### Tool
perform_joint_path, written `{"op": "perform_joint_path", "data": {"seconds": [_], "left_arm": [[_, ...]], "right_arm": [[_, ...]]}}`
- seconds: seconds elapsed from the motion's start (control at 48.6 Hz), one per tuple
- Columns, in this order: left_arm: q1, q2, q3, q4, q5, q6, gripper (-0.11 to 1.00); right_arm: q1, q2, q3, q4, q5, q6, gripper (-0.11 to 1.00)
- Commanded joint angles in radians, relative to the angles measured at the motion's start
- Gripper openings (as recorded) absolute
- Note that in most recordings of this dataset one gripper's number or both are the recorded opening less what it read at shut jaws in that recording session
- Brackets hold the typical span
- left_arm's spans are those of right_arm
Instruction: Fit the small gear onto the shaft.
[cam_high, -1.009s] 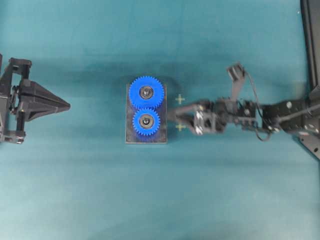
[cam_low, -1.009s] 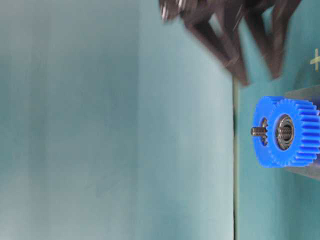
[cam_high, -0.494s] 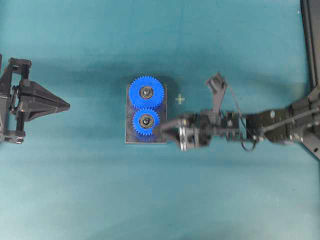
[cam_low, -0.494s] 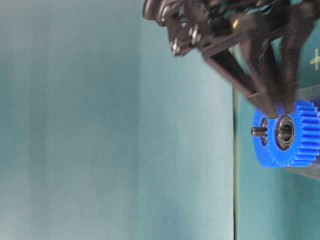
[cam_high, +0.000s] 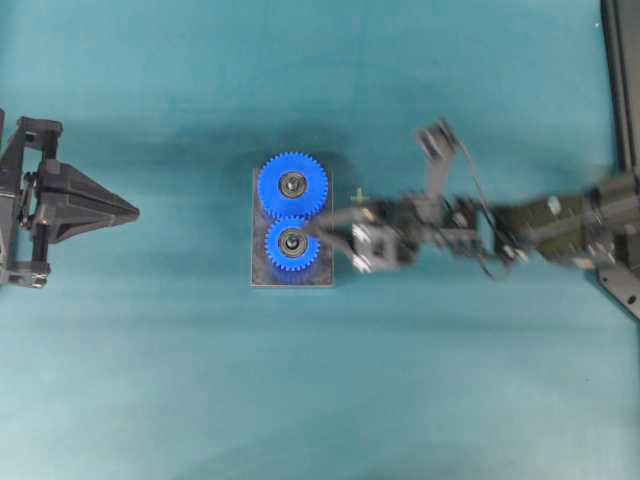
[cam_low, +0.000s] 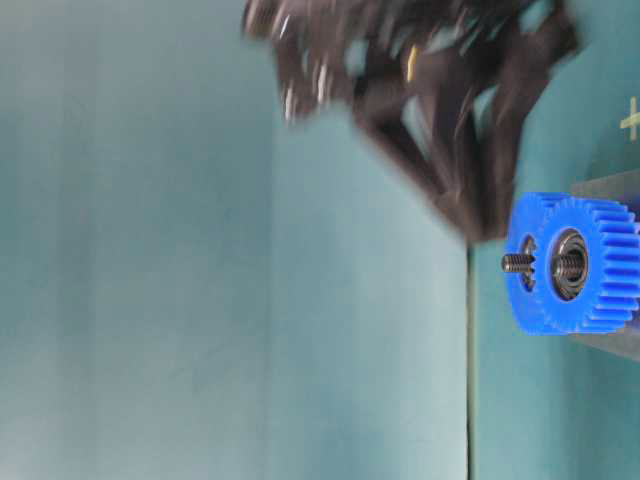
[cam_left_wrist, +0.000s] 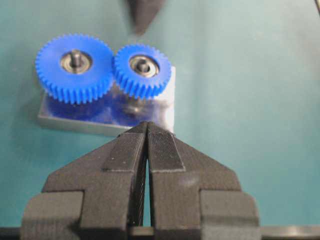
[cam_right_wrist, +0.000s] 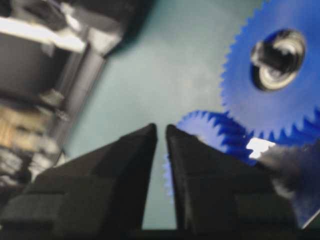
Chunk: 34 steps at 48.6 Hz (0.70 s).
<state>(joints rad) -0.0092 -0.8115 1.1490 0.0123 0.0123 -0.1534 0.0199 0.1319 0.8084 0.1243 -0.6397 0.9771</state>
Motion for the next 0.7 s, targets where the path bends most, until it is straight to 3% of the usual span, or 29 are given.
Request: {"op": "perform_joint_path", "data": {"seconds": [0.0, 0.103, 0.226, 0.679], "left_arm": [[-0.002, -0.002, -0.009, 0.002, -0.005, 0.000, 0.00], [0.000, -0.005, -0.008, 0.002, -0.005, -0.002, 0.00], [0.000, -0.009, 0.000, 0.002, -0.005, -0.002, 0.00], [0.002, -0.038, 0.021, 0.002, -0.005, -0.002, 0.00]], "right_arm": [[-0.020, -0.025, -0.083, -0.097, 0.178, -0.046, 0.24], [-0.020, -0.034, -0.167, -0.155, 0.399, -0.109, 0.17], [-0.023, -0.040, -0.216, -0.156, 0.543, -0.173, 0.12], [-0.069, -0.040, -0.253, -0.158, 0.683, -0.196, 0.10]]}}
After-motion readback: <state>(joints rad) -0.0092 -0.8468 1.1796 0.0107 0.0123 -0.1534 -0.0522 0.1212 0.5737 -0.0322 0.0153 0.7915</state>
